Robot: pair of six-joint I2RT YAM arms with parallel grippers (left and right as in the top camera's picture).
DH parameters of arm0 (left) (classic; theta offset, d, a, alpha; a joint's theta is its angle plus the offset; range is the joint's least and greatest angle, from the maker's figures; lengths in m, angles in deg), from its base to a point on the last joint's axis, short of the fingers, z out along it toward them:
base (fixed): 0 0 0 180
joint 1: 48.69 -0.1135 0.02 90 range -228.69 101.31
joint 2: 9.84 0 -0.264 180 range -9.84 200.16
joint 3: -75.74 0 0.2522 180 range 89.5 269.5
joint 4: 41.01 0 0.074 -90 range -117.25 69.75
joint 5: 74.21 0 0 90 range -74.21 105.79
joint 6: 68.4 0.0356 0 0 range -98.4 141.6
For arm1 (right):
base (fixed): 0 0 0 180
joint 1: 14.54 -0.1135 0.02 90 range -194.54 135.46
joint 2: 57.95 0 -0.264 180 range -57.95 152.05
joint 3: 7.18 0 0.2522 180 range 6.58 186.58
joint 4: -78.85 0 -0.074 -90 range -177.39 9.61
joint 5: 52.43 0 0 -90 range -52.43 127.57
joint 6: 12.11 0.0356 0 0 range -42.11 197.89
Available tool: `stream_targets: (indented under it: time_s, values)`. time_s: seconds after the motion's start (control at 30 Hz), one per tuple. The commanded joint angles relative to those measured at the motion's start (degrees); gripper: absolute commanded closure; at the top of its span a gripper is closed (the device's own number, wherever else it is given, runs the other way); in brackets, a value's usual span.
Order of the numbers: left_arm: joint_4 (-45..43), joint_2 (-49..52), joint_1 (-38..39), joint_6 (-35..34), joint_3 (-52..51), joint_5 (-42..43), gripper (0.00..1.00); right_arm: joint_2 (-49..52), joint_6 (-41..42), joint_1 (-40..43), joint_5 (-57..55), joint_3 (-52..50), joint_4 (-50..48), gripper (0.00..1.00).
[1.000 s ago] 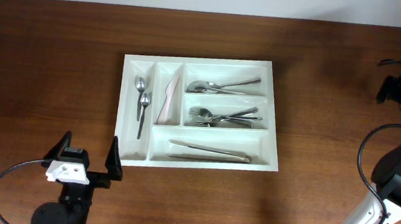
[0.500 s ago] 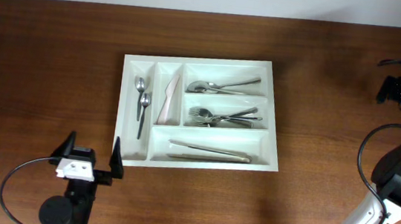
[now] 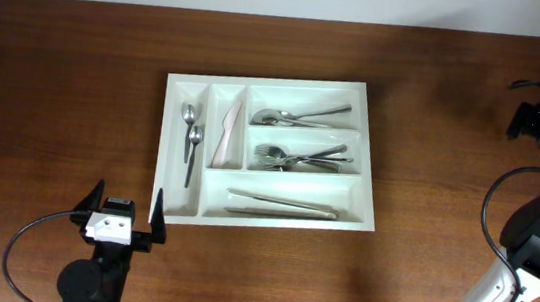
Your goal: Pack container
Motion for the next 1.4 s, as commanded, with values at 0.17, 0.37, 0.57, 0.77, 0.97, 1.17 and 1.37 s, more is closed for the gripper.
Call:
stream_targets:
  time_s: [0.17,0.37,0.57,0.77,0.97,1.17,1.37]
  values:
    - [0.1,-0.6,-0.2,6.3,-0.5,-1.5,0.01,-0.7,0.5,-0.2,0.1,-0.2,-0.2,0.01]
    - [0.3,-0.6,-0.2,6.2,-0.5,-2.4,0.01,-0.7,0.5,-0.2,0.1,-0.2,-0.1,0.01]
    - [0.2,-0.5,-0.2,6.2,-0.5,-2.5,0.01,-0.7,0.5,-0.2,0.1,-0.2,-0.2,0.01]
    - [0.2,-0.5,-0.2,6.2,-0.5,-2.5,0.01,-0.7,0.5,-0.2,0.1,-0.2,-0.2,0.01]
    - [0.2,-0.5,-0.2,6.2,-0.5,-2.5,0.01,-0.7,0.5,-0.2,0.1,-0.2,-0.2,0.01]
    - [0.2,-0.5,-0.2,6.3,-0.5,-2.5,0.01,-0.7,0.5,-0.2,0.1,-0.2,-0.2,0.01]
    - [0.2,-0.5,-0.2,6.3,-0.5,-2.5,0.01,-0.7,0.5,-0.2,0.1,-0.2,-0.2,0.01]
